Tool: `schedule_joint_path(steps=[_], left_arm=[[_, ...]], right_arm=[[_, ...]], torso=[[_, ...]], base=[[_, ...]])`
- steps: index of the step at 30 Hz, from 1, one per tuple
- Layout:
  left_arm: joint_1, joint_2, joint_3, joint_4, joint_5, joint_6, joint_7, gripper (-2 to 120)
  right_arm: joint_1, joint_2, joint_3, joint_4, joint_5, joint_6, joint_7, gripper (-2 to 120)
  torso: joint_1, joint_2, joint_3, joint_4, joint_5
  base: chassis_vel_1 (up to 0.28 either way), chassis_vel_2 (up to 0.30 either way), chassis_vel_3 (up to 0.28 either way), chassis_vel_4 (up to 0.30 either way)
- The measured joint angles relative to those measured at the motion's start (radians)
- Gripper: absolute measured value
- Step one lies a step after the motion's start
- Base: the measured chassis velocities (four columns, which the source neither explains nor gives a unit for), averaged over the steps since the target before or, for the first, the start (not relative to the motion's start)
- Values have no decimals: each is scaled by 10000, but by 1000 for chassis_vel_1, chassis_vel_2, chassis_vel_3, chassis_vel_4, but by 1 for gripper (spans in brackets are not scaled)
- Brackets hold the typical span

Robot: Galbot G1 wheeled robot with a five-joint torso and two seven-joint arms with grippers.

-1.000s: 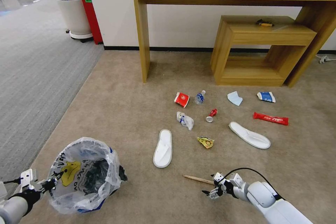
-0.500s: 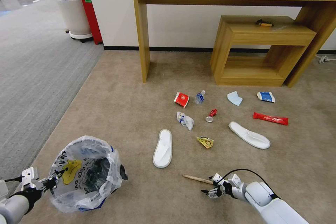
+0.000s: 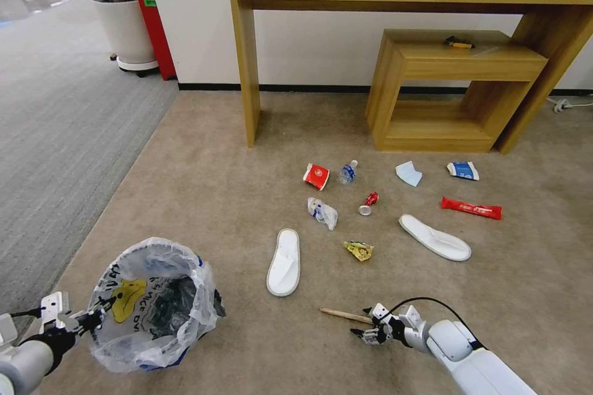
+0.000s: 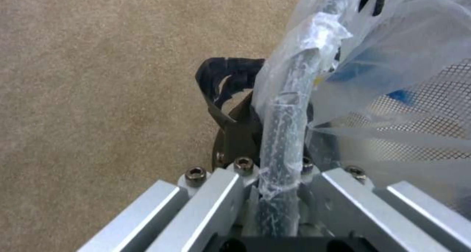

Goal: Pick up the trash bin and place the garbage on the floor into it.

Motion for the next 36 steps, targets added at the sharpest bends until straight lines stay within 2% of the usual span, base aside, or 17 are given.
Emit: schedule_joint_path(steps=[15,19,20,22,23,24,25,26,27,36], left_arm=[[-50,45,61,-3,-18,1,7,0],[-85,67,110,-12,-24,2,9,0],[-85,67,110,-12,-24,2,9,0],[-104,74,156,-18,-21,3,7,0],[-115,73,176,-29,-17,3,3,0],[-115,73,176,-29,-17,3,3,0],[-120,74,200,-42,-12,3,-2,0],[-122,71,222,-60,-12,3,-2,0],[-133,69,250,-82,-3,3,-5,0],[-178,45,428,-181,144,4,-14,0]], right_arm=[[-173,28,71,185,-45,7,112,40],[-203,50,171,372,-65,-12,185,26],[-203,50,171,372,-65,-12,185,26],[-236,22,246,610,-83,-110,221,19],[-289,-16,256,785,-75,-146,225,14],[-289,-16,256,785,-75,-146,225,14],[-335,-55,279,1016,-23,-164,248,9],[-362,-91,344,1245,51,-164,292,6],[-388,-129,429,1495,134,-149,350,0],[-419,-204,735,2341,274,312,656,0]], torso=[[1,-9,4,10,20],[3,-13,8,13,30],[3,-13,8,13,30],[5,-17,12,18,48],[6,-17,14,23,44],[6,-17,14,23,44],[7,-18,15,12,44],[7,-18,13,16,40],[6,-17,9,16,25],[4,-13,6,7,20]], base=[[0,0,0,0],[0,0,0,0],[0,0,0,0],[0,0,0,0],[0,0,0,0],[0,0,0,0],[0,0,0,0],[0,0,0,0],[0,0,0,0],[0,0,0,0]])
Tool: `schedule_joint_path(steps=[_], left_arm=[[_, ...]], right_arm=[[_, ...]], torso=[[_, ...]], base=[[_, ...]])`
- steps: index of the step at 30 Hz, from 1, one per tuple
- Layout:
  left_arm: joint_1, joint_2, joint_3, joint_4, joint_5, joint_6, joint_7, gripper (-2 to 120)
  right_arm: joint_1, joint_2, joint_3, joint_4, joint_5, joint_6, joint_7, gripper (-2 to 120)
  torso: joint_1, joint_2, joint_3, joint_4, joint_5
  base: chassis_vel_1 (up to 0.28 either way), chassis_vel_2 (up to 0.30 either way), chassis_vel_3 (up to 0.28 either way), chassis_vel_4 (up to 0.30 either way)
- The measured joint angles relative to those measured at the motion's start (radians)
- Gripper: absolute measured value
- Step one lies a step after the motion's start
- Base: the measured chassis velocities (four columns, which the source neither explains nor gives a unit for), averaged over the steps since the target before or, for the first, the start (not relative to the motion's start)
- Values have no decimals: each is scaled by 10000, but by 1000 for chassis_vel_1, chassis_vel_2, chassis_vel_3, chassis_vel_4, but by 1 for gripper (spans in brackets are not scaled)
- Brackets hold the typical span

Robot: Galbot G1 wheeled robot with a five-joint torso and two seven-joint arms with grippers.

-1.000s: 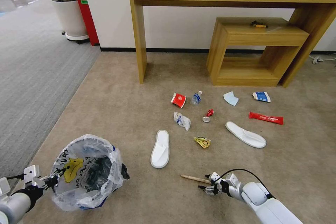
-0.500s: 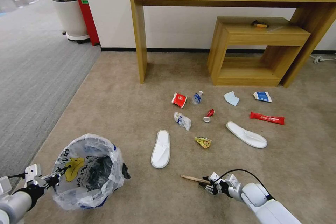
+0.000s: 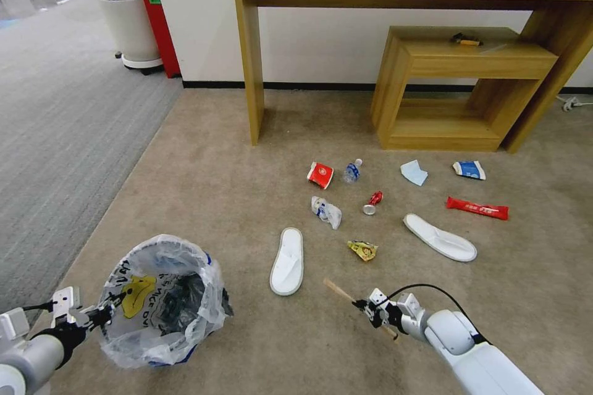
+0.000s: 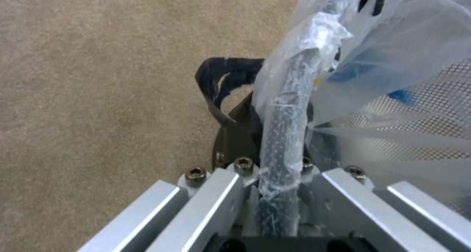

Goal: Pick up the trash bin and place the garbage on the floor into it.

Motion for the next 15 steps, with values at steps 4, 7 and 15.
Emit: schedule_joint_path(steps=[4,7,15], left_arm=[[-48,53,154,-59,126,0,-3,0],[-244,164,396,-59,277,-1,-8,0],[-628,339,925,107,578,0,-51,0]], right_arm=[[148,-60,194,840,340,109,299,0],[535,-311,192,2033,1014,-205,469,0],[2369,-533,-1232,3929,3554,-1214,995,0]], torso=[[-1,2,-1,0,-1],[-2,4,-2,-3,-5],[-2,5,-1,-3,-6]], base=[[0,0,0,0],[0,0,0,0],[0,0,0,0]])
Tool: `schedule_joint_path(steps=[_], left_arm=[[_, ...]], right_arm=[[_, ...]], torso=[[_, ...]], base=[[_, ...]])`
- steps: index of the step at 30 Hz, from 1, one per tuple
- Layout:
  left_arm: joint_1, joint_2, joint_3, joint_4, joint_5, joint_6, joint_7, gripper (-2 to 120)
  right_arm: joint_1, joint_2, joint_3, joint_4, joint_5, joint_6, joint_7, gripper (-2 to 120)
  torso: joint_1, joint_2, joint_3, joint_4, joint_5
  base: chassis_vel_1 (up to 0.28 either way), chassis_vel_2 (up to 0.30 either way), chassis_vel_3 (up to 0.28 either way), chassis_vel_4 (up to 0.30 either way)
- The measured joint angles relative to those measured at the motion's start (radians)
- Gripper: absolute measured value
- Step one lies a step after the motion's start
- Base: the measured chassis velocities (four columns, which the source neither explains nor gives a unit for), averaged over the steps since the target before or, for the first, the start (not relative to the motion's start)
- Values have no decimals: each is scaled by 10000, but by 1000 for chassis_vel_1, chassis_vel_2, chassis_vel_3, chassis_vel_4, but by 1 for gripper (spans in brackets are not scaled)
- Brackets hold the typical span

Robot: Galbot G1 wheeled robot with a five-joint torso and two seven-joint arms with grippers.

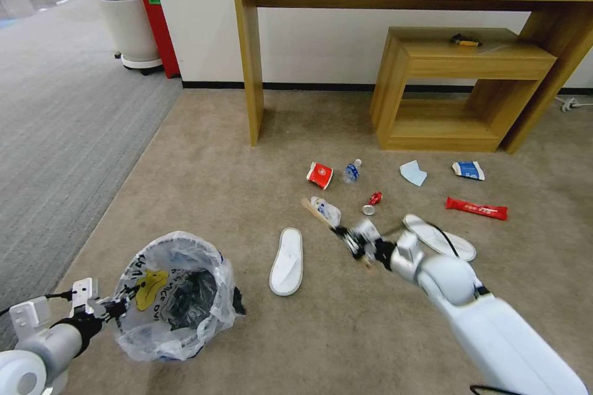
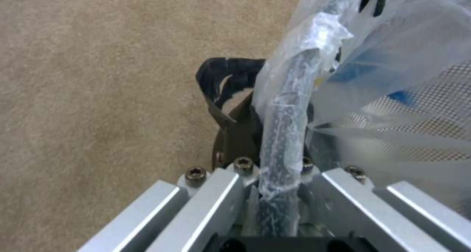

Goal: Pick up the trash bin and place the garbage on the floor into it.

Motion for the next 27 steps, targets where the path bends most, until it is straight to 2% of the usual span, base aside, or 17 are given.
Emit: schedule_joint_path(steps=[1,4,5,9,11,13,17,27], left_arm=[[0,0,0,0,0,0,0,0],[-203,93,325,31,19,-3,-247,0],[-203,93,325,31,19,-3,-247,0],[-389,316,826,-85,12,-3,-585,0],[-401,366,887,-108,11,-3,-619,0],[-403,617,1114,-181,10,-3,-719,0],[-346,862,1371,-258,43,-3,-856,0],[-374,904,1585,-380,37,-3,-987,0]], right_arm=[[0,0,0,0,0,0,0,0],[1800,726,-1506,269,1101,-457,609,0],[1800,726,-1506,269,1101,-457,609,0],[3265,2281,-3261,214,2243,-922,1271,0],[3369,2440,-3469,158,2345,-950,1340,0],[3608,2982,-4228,-264,2393,-836,1494,0],[3489,3513,-4767,-704,2070,-697,1599,0],[3066,4117,-5721,-1697,1705,-47,2112,0]], torso=[[0,0,0,0,0],[0,1,0,3,-2],[0,1,0,3,-2],[0,1,0,9,-4],[0,1,0,7,-3],[0,0,0,-1,-3],[0,1,0,-1,-3],[-1,1,-1,1,-2]], base=[[0,0,0,0],[0,0,0,0],[0,0,0,0],[0,0,0,0],[0,0,0,0],[0,0,0,0],[0,0,0,0],[0,0,0,0]])
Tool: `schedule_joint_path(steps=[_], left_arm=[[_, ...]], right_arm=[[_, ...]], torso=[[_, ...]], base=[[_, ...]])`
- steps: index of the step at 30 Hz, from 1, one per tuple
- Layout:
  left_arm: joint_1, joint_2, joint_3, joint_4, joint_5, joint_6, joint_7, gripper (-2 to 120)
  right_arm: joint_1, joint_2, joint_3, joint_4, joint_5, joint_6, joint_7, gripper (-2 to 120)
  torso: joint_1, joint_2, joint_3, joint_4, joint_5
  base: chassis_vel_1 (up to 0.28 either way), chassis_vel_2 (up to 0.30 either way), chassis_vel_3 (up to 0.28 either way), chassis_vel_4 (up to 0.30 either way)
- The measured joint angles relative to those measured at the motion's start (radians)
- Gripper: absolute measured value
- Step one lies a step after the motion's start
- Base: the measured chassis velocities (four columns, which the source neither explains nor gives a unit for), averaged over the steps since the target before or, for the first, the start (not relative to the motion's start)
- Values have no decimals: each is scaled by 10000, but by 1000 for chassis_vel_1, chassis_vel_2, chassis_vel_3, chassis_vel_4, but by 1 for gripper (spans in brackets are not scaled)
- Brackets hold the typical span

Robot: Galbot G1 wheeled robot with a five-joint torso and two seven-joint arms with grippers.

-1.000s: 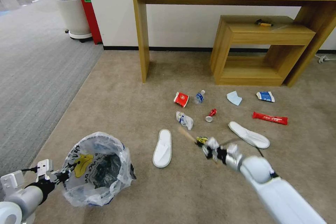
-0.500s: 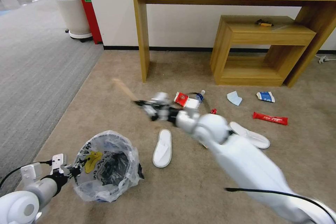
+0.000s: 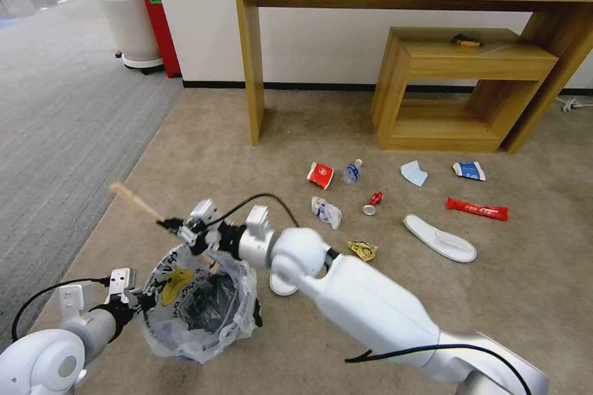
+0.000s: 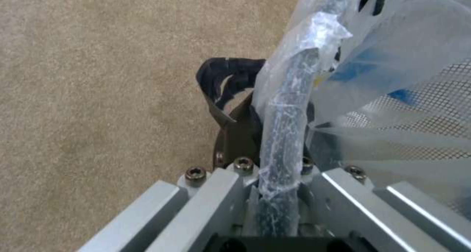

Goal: Pick up the trash bin and place the garbage on the floor into it.

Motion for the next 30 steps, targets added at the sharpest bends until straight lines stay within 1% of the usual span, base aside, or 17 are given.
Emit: schedule_joint_path(steps=[2,3,4,6,8,11,12,15,16,19,20,23,24,25,27,28,30], left_arm=[[-26,-18,22,-31,-4,1,-33,0],[-34,-19,22,-43,-8,2,-43,0],[-34,-19,22,-43,-8,2,-43,0],[-41,-21,-9,-76,-22,2,-52,0],[-35,-23,-35,-98,-25,2,-54,0],[28,-31,-145,-140,-32,2,-45,0],[28,-31,-145,-140,-32,2,-45,0],[77,-49,-320,-142,-46,2,-22,0],[77,-49,-320,-142,-46,2,-22,0],[112,-62,-485,-91,-80,2,50,0],[112,-62,-485,-91,-80,2,50,0],[132,-107,-672,203,-6,2,170,0],[132,-107,-672,203,-6,2,170,0],[151,-116,-697,257,34,2,203,0],[214,-122,-739,319,74,2,284,0],[214,-122,-739,319,74,2,284,0],[235,-122,-792,360,85,3,353,0]], right_arm=[[-122,88,-170,-160,-137,90,238,0],[-174,93,-267,-164,-150,90,369,4],[-174,93,-267,-164,-150,90,369,4],[-265,76,-434,-164,-195,114,582,14],[-299,58,-470,-162,-232,119,607,17],[-373,-95,-529,-27,-293,156,656,32],[-373,-95,-529,-27,-293,156,656,32],[-386,-256,-511,117,-332,223,663,46],[-386,-256,-511,117,-332,223,663,46],[-465,-359,-98,413,-315,141,1027,61],[-465,-359,-98,413,-315,141,1027,61],[-851,-716,993,963,-353,-420,1567,76],[-851,-716,993,963,-353,-420,1567,76],[-1057,-840,1379,1105,-443,-572,1663,80],[-1849,-1197,2415,1458,-630,-858,1847,91],[-1849,-1197,2415,1458,-630,-858,1847,91],[-2882,-1580,3427,1690,-938,-889,1859,98]], torso=[[0,-1,0,1,0],[0,0,0,0,1],[0,0,0,0,1],[0,0,-1,0,1],[0,0,0,0,2],[0,0,0,0,2],[0,0,0,0,2],[0,0,0,0,2],[0,0,0,0,2],[0,0,-1,1,3],[0,0,-1,1,3],[0,0,-1,1,3],[0,0,-1,1,3],[0,0,0,2,4],[0,0,0,2,5],[0,0,0,2,5],[0,0,0,-3,7]], base=[[0,0,0,0],[0,0,0,0],[0,0,0,0],[0,0,0,0],[0,0,0,0],[0,0,0,0],[0,0,0,0],[0,0,0,0],[0,0,0,0],[0,0,0,0],[0,0,0,0],[0,0,0,0],[0,0,0,0],[0,0,0,0],[0,0,0,0],[0,0,0,0],[0,0,0,0]])
